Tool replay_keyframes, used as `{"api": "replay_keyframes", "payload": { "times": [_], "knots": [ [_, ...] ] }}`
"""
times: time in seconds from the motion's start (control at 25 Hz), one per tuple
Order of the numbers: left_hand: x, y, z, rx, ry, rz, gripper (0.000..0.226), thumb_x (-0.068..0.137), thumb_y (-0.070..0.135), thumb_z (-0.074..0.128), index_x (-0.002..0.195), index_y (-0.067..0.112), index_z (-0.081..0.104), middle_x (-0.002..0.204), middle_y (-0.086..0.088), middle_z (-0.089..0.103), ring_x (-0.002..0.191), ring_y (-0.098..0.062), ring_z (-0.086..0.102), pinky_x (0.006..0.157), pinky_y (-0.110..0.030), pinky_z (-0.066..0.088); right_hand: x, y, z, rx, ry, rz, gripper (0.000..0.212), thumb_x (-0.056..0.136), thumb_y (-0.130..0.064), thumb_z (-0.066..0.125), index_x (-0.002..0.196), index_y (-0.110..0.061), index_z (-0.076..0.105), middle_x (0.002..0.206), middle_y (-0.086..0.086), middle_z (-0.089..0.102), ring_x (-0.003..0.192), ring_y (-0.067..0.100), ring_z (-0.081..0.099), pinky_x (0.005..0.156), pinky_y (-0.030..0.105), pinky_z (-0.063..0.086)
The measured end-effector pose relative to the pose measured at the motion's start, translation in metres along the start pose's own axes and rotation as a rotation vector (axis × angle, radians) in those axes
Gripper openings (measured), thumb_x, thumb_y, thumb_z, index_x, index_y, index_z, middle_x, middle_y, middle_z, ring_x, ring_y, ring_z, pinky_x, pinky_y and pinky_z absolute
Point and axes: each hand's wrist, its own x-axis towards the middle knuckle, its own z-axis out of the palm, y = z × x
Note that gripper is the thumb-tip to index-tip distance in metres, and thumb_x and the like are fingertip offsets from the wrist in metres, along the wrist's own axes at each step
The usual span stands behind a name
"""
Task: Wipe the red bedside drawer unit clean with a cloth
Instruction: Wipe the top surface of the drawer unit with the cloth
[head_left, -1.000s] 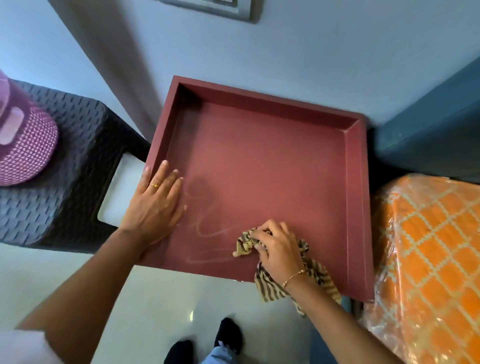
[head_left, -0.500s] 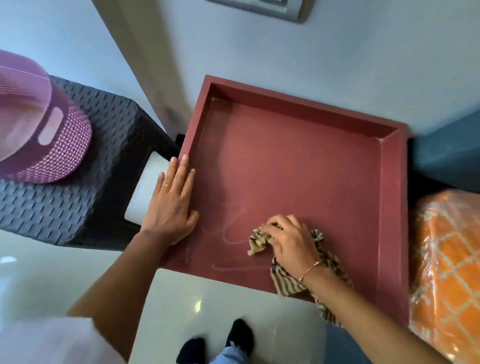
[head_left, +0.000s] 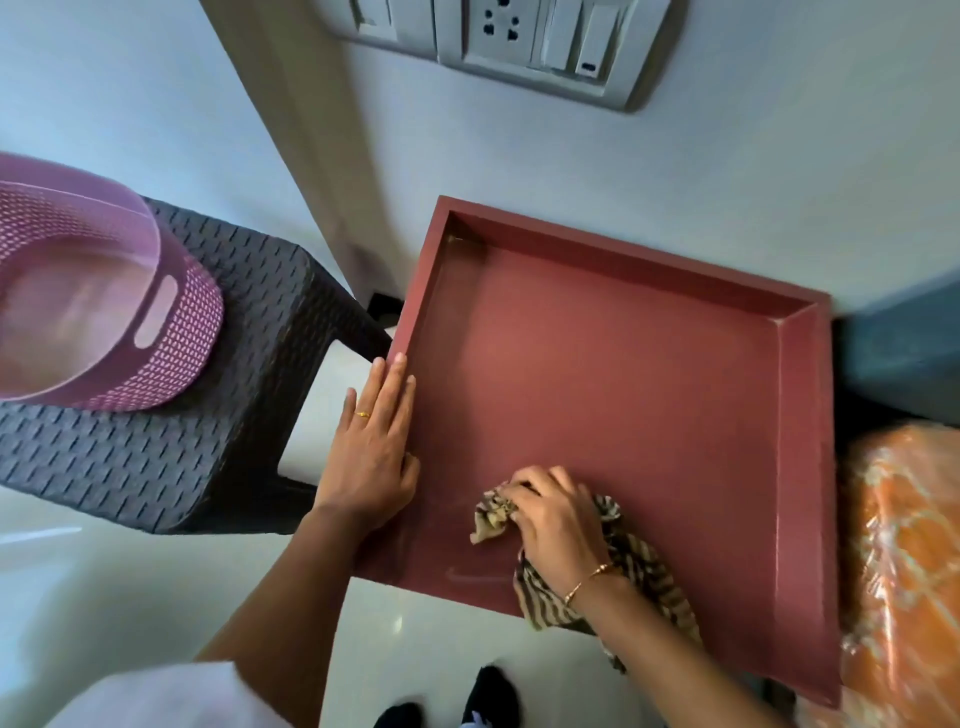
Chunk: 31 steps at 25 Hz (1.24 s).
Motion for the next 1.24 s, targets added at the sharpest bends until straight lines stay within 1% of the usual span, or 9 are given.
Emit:
{"api": "replay_keyframes", "payload": {
  "times": [0.16,0.28,0.44,0.68,0.8,0.88,1.0,1.12,1.24],
  "knots": [
    [0.002,-0.002,0.002,-0.064,0.041,0.016,0.072,0.072,0.02,0.032,0.14,-0.002,0.034,0.153,-0.011,0.011,0.14,-0.027,0.007,0.105,-0.057,0.021,0.09,0.0,-0.001,0.043,0.099,0.313,0.023,0.067,0.002,0.071,0.083,-0.014,0.072,0.083,0.004,0.063,0.076,0.032,0.054,0.062,0.04,0.049],
    [0.002,-0.003,0.004,-0.099,0.07,0.015,0.07,0.072,0.016,0.03,0.139,-0.003,0.036,0.153,-0.015,0.017,0.14,-0.028,0.009,0.104,-0.06,0.022,0.1,-0.028,0.016,0.048,0.118,0.143,0.023,0.064,0.004,0.068,0.078,-0.013,0.071,0.083,0.003,0.064,0.073,0.031,0.055,0.055,0.036,0.049],
    [0.0,-0.005,0.006,-0.158,0.105,0.021,0.065,0.075,0.012,0.031,0.139,-0.002,0.034,0.153,-0.013,0.018,0.14,-0.027,0.01,0.102,-0.062,0.027,0.026,-0.018,0.014,-0.029,-0.015,-0.137,0.021,0.066,-0.011,0.065,0.082,-0.023,0.069,0.091,-0.008,0.064,0.08,0.019,0.053,0.053,0.034,0.049],
    [0.003,-0.006,0.008,-0.187,0.147,0.026,0.062,0.079,0.01,0.031,0.141,0.0,0.032,0.152,-0.011,0.018,0.14,-0.025,0.01,0.103,-0.058,0.022,0.127,-0.028,0.013,0.011,0.15,0.159,0.026,0.057,0.008,0.068,0.074,-0.011,0.07,0.077,0.004,0.063,0.067,0.032,0.056,0.05,0.034,0.047],
    [0.002,-0.006,0.009,-0.185,0.16,0.031,0.061,0.08,0.011,0.031,0.14,-0.002,0.032,0.151,-0.012,0.018,0.139,-0.026,0.011,0.101,-0.062,0.026,0.089,-0.053,0.025,-0.032,0.064,-0.053,0.014,0.062,-0.001,0.059,0.065,-0.013,0.064,0.08,0.003,0.062,0.071,0.029,0.057,0.049,0.032,0.047],
    [0.002,-0.006,0.009,-0.186,0.158,0.033,0.061,0.079,0.009,0.031,0.139,-0.002,0.031,0.151,-0.013,0.02,0.139,-0.026,0.012,0.1,-0.063,0.03,0.039,-0.039,0.021,-0.039,-0.027,-0.154,0.013,0.066,-0.01,0.063,0.072,-0.02,0.066,0.085,-0.004,0.064,0.076,0.023,0.058,0.052,0.03,0.047],
    [0.004,-0.006,0.008,-0.19,0.161,0.023,0.062,0.079,0.009,0.03,0.14,-0.002,0.032,0.152,-0.012,0.019,0.14,-0.025,0.011,0.103,-0.06,0.029,0.046,0.013,-0.003,-0.037,0.053,0.007,0.032,0.06,-0.002,0.076,0.084,-0.022,0.07,0.085,-0.003,0.066,0.073,0.026,0.059,0.054,0.034,0.049],
    [0.003,-0.006,0.009,-0.167,0.147,0.026,0.061,0.081,0.009,0.03,0.141,-0.002,0.032,0.152,-0.011,0.016,0.14,-0.025,0.009,0.104,-0.057,0.024,0.108,0.021,-0.008,-0.003,0.157,0.288,0.03,0.062,0.005,0.073,0.085,-0.014,0.073,0.08,0.005,0.063,0.072,0.033,0.057,0.063,0.04,0.05],
    [0.002,-0.006,0.01,-0.147,0.141,0.028,0.058,0.083,0.009,0.031,0.139,-0.003,0.033,0.152,-0.015,0.021,0.14,-0.027,0.011,0.102,-0.06,0.027,0.102,-0.028,0.012,-0.004,0.122,0.177,0.028,0.058,0.004,0.074,0.077,-0.016,0.071,0.076,0.002,0.061,0.069,0.03,0.056,0.053,0.032,0.044]
  ]
}}
